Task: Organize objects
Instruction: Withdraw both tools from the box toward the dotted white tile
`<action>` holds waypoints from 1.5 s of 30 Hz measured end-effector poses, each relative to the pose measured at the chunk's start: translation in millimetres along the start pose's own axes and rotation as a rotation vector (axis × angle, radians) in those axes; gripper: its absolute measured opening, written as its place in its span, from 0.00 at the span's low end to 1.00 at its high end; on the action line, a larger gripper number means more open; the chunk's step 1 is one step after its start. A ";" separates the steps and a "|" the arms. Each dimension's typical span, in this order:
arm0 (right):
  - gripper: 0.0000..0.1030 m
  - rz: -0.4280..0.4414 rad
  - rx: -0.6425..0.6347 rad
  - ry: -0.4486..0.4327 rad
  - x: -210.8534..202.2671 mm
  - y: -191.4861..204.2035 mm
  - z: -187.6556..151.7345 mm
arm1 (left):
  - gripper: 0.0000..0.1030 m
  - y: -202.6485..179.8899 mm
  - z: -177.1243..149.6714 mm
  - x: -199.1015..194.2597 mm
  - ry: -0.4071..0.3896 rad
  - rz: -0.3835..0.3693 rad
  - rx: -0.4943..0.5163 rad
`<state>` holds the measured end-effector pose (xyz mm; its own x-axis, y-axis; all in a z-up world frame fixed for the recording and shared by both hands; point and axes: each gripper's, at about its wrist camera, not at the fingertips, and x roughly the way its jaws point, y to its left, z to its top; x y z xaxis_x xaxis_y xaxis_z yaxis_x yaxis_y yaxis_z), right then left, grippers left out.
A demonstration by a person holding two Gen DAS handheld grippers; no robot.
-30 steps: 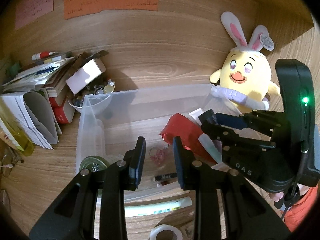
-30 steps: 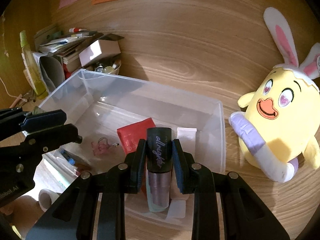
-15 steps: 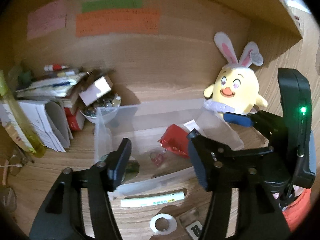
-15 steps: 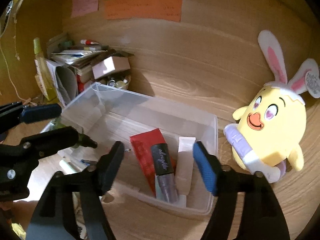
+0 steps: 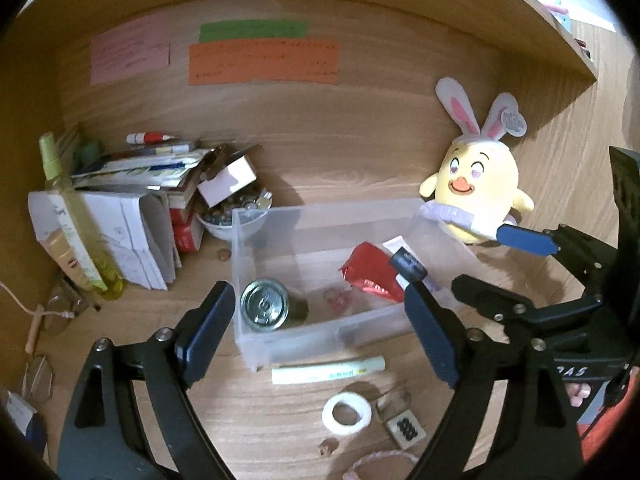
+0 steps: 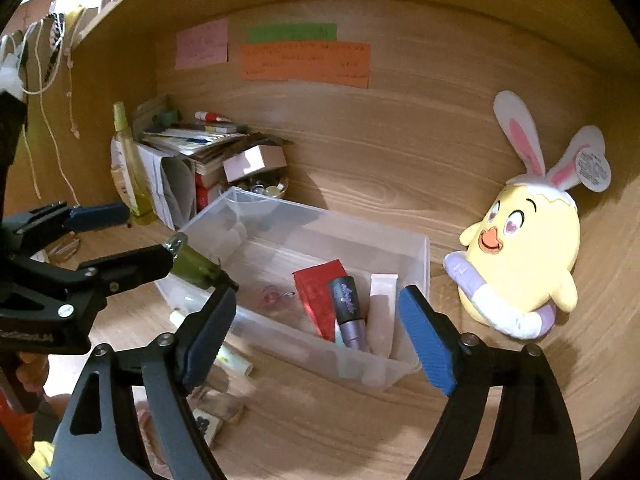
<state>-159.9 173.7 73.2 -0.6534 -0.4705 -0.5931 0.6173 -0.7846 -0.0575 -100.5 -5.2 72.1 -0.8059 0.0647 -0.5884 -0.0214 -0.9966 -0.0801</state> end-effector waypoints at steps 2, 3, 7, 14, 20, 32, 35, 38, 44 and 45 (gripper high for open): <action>0.79 0.012 0.009 0.002 -2.3 0.4 -4.4 | 0.85 1.8 -5.1 -2.8 0.007 -0.001 -0.001; 0.79 0.013 0.011 0.005 -3.2 0.5 -7.2 | 0.85 2.8 -8.3 -4.3 0.011 0.001 0.001; 0.79 0.007 0.002 0.021 -3.6 4.6 -20.1 | 0.85 6.0 -19.4 -7.3 0.030 0.009 0.012; 0.79 0.025 0.014 0.063 0.3 10.3 -41.5 | 0.91 12.5 -39.5 -9.6 0.057 0.018 0.011; 0.80 0.050 0.027 0.093 1.7 15.1 -56.1 | 0.92 19.2 -56.0 -6.9 0.103 0.017 0.005; 0.80 0.107 0.038 0.161 12.1 32.8 -83.2 | 0.77 26.3 -98.5 11.1 0.226 -0.036 0.030; 0.78 0.119 0.006 0.158 12.9 42.5 -88.3 | 0.71 27.7 -104.8 13.3 0.239 -0.064 0.016; 0.76 0.145 0.003 0.168 15.5 49.2 -92.0 | 0.59 25.4 -109.0 15.5 0.255 -0.077 0.024; 0.56 0.180 0.006 0.220 28.1 55.5 -97.3 | 0.49 17.1 -114.2 18.3 0.288 -0.112 0.038; 0.55 0.183 0.006 0.226 29.8 56.3 -98.0 | 0.48 15.2 -115.4 18.7 0.293 -0.121 0.038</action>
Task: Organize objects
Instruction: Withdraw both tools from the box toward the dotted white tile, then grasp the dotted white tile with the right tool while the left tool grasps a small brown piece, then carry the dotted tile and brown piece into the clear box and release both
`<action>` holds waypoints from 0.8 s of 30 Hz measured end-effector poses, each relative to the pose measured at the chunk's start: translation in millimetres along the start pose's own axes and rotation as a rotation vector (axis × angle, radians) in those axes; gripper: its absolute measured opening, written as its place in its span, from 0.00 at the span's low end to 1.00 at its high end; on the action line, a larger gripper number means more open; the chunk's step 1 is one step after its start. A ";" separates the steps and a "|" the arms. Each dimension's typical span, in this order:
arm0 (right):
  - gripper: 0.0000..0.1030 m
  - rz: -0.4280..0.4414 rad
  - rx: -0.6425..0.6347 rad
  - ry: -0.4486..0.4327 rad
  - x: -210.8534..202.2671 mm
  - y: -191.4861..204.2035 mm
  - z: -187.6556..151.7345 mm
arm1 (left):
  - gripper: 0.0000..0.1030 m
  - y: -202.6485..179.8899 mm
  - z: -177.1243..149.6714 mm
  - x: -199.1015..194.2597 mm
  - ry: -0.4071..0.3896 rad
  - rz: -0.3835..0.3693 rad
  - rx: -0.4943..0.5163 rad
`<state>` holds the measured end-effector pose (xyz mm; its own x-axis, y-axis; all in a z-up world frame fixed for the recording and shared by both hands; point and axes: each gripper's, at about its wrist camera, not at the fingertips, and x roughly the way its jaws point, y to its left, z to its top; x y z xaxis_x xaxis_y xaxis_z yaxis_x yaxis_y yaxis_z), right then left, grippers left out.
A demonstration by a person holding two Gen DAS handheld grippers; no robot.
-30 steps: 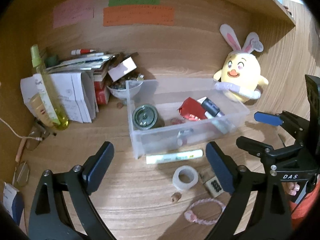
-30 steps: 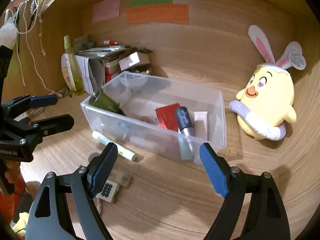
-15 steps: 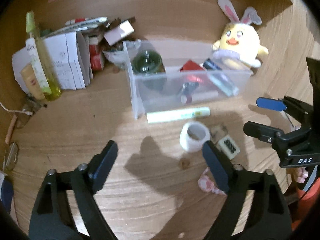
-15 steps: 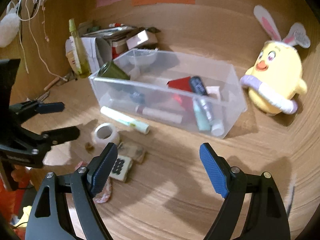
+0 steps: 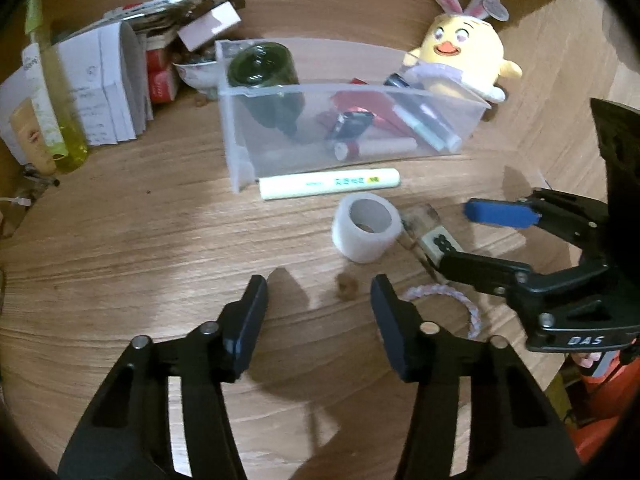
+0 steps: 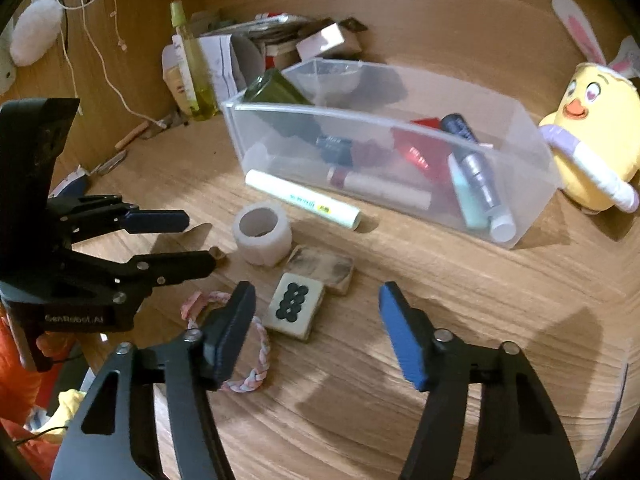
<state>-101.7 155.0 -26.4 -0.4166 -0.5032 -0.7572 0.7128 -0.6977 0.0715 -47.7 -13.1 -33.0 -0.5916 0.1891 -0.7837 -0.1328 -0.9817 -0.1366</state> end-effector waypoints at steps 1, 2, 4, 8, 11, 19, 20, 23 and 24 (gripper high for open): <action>0.53 0.002 0.000 0.005 1.5 0.7 -0.4 | 0.43 -1.3 0.1 1.1 0.006 -0.007 0.002; 0.51 0.005 -0.003 0.012 3.2 1.8 -0.3 | 0.41 -3.2 0.4 2.1 0.007 -0.004 0.004; 0.47 0.010 -0.007 0.020 5.6 3.9 0.1 | 0.34 -5.2 1.7 3.3 0.010 0.001 0.009; 0.43 0.020 -0.007 0.052 12.3 5.4 0.0 | 0.13 -6.5 4.5 6.0 0.021 -0.020 0.017; 0.35 0.040 0.000 0.060 12.9 3.3 -0.2 | 0.12 -8.1 4.1 6.5 0.018 -0.016 0.026; 0.22 0.032 0.016 0.051 9.0 -3.3 -1.3 | 0.11 -11.4 4.2 1.9 -0.025 0.034 0.036; 0.22 0.026 0.017 0.045 6.8 -4.6 -2.0 | 0.11 -9.9 5.3 -1.5 -0.039 0.035 0.028; 0.22 0.021 0.026 0.025 -0.8 -8.8 -2.8 | 0.11 -5.7 9.6 -9.0 -0.064 0.035 0.011; 0.22 0.019 0.027 0.019 -3.2 -9.7 -2.5 | 0.11 -4.1 11.8 -11.6 -0.075 0.041 0.006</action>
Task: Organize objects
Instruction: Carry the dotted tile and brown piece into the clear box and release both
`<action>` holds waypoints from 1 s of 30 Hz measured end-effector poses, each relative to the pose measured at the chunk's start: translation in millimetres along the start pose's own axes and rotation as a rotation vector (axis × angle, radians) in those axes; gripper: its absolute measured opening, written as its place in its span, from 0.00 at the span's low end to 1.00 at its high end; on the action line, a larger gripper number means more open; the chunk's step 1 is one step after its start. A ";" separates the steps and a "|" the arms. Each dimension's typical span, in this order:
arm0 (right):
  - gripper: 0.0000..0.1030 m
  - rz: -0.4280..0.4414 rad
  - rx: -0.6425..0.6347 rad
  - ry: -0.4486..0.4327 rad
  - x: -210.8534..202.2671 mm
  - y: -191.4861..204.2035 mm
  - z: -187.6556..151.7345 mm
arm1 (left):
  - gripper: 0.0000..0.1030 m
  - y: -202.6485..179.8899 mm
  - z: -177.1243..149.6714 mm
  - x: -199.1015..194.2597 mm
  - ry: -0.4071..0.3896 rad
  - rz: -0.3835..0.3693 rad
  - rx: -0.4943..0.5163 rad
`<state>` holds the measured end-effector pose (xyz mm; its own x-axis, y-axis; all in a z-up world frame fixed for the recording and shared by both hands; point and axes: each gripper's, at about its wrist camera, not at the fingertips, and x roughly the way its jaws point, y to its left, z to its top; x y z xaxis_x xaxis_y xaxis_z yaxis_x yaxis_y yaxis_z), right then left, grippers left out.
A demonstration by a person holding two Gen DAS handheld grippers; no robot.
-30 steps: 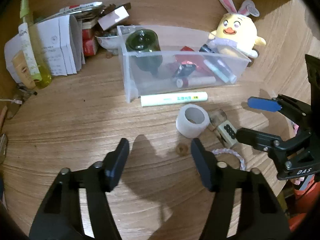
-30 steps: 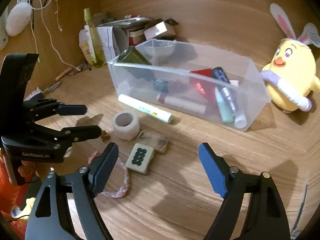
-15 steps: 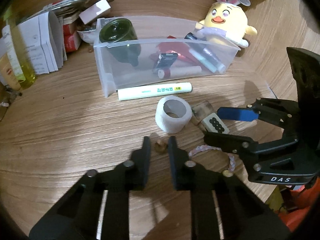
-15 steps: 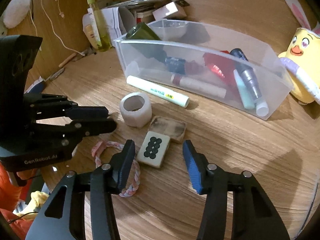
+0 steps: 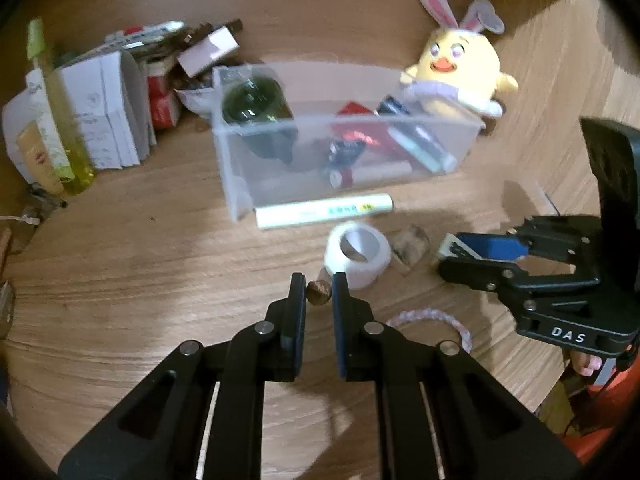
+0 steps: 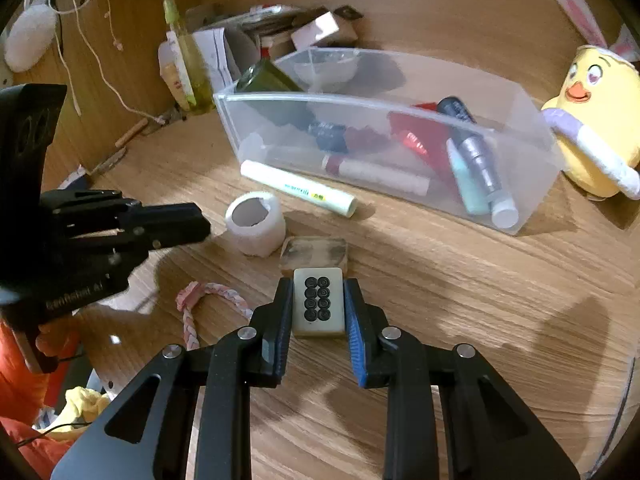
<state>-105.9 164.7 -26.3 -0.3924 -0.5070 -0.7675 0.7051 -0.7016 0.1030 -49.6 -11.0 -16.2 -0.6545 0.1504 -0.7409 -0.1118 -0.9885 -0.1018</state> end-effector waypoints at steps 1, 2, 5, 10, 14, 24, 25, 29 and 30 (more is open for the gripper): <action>0.22 -0.005 0.001 -0.010 -3.4 -0.7 0.3 | 0.12 1.8 1.7 -2.0 -0.008 0.003 -0.005; 0.22 -0.009 0.004 -0.024 -7.9 -1.8 1.0 | 0.11 4.1 3.6 -4.0 -0.017 0.004 -0.012; 0.22 -0.011 0.017 -0.051 -17.1 -5.6 4.7 | 0.11 8.6 8.0 -9.8 -0.039 0.001 -0.026; 0.22 -0.028 0.033 -0.099 -29.9 -12.5 13.5 | 0.12 16.2 16.6 -20.4 -0.080 0.019 -0.053; 0.22 -0.039 0.047 -0.123 -35.7 -19.0 19.7 | 0.12 25.4 29.1 -24.6 -0.109 0.032 -0.080; 0.22 -0.061 0.078 -0.163 -40.9 -36.7 35.3 | 0.12 42.4 66.1 -17.8 -0.150 0.067 -0.107; 0.22 -0.060 0.081 -0.167 -40.9 -38.2 38.0 | 0.12 42.7 68.8 -15.5 -0.149 0.069 -0.107; 0.22 -0.056 0.085 -0.174 -38.9 -40.5 46.0 | 0.12 40.4 80.4 -2.3 -0.136 0.074 -0.099; 0.22 -0.056 0.084 -0.176 -38.5 -40.9 47.4 | 0.12 39.1 82.2 0.3 -0.134 0.075 -0.096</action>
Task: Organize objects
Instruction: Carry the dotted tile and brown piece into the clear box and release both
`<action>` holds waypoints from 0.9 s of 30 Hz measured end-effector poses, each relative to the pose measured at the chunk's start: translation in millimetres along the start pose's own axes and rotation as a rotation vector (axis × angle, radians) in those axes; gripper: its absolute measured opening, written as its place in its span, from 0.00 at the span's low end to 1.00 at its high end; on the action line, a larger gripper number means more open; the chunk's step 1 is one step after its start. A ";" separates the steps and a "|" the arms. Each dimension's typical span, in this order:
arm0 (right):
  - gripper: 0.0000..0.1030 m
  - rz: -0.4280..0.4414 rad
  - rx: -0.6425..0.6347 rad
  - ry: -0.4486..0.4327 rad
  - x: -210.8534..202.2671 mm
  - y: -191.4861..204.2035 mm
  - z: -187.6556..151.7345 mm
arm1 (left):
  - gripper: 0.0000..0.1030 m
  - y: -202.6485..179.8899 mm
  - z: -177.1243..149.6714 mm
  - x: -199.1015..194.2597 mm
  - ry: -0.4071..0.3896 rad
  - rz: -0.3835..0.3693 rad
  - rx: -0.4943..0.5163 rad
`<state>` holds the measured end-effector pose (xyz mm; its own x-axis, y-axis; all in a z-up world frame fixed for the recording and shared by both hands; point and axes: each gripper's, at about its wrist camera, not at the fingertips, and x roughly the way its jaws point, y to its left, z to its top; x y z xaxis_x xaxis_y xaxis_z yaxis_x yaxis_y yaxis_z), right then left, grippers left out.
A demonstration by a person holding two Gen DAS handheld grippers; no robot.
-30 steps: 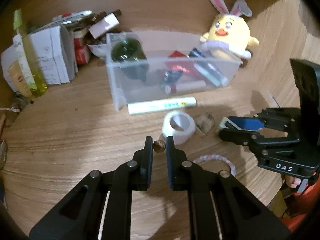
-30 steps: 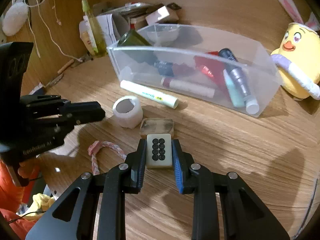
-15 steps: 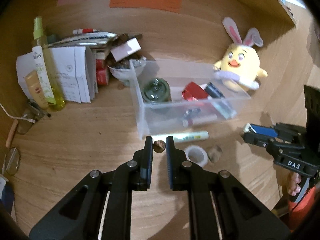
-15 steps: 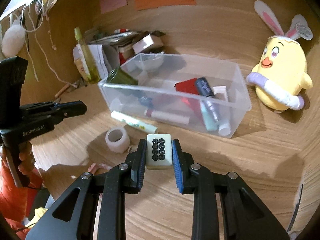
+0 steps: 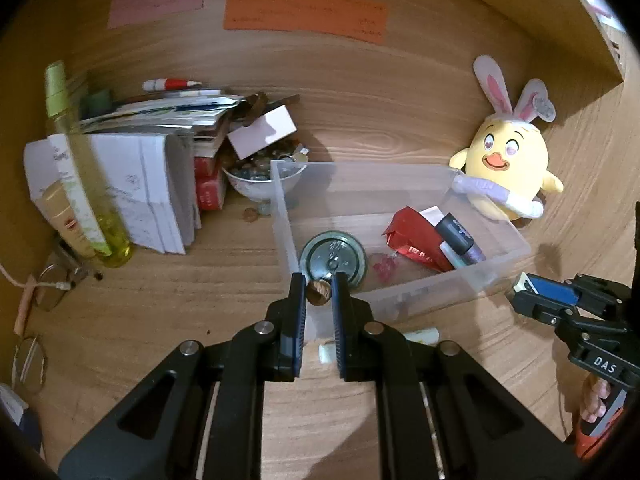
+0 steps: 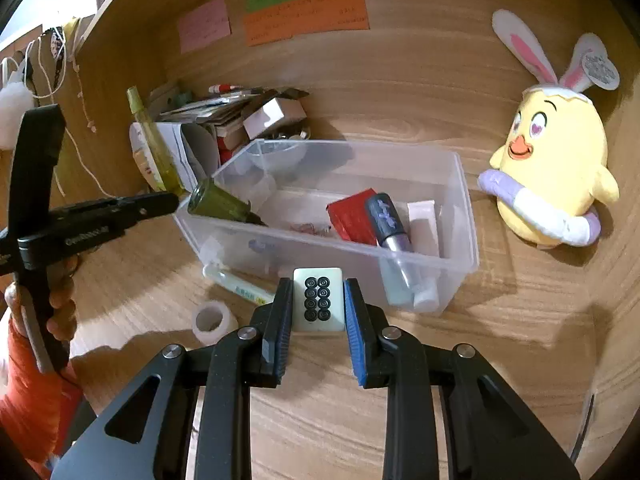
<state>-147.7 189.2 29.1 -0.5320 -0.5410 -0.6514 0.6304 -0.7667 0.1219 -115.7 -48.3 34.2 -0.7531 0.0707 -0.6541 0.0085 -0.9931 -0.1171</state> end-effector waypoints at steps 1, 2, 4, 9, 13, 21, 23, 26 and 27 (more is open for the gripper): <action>0.22 0.000 -0.001 -0.001 1.4 0.4 2.2 | 0.12 -2.3 0.9 2.7 0.002 0.000 0.007; 0.22 -0.001 -0.003 -0.002 3.1 0.2 4.7 | 0.12 -4.9 2.2 6.1 0.004 0.001 0.015; 0.22 -0.004 -0.005 -0.001 6.2 -0.2 9.1 | 0.12 -8.1 4.3 11.6 0.011 0.002 0.024; 0.22 -0.022 -0.020 0.006 13.5 0.0 21.2 | 0.11 -14.6 7.1 23.8 0.030 -0.007 0.039; 0.22 -0.035 -0.028 0.019 21.0 -2.3 30.9 | 0.12 -15.0 8.1 32.3 0.048 -0.022 0.031; 0.22 -0.083 -0.049 0.039 43.4 -5.6 51.4 | 0.12 -14.7 8.5 40.5 0.061 -0.037 0.029; 0.22 -0.095 -0.056 0.048 51.3 -5.3 55.1 | 0.12 -13.8 8.4 41.6 0.061 -0.036 0.028; 0.22 -0.108 -0.059 0.066 63.2 -5.4 57.5 | 0.11 -12.6 8.9 42.9 0.057 -0.033 0.032; 0.22 -0.111 -0.058 0.071 66.4 -5.4 57.7 | 0.12 -12.2 9.0 42.6 0.054 -0.031 0.033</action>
<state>-219.0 137.4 28.3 -0.5602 -0.4265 -0.7102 0.6027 -0.7979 0.0037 -153.8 -34.0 14.5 -0.7163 0.1054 -0.6898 -0.0367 -0.9928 -0.1137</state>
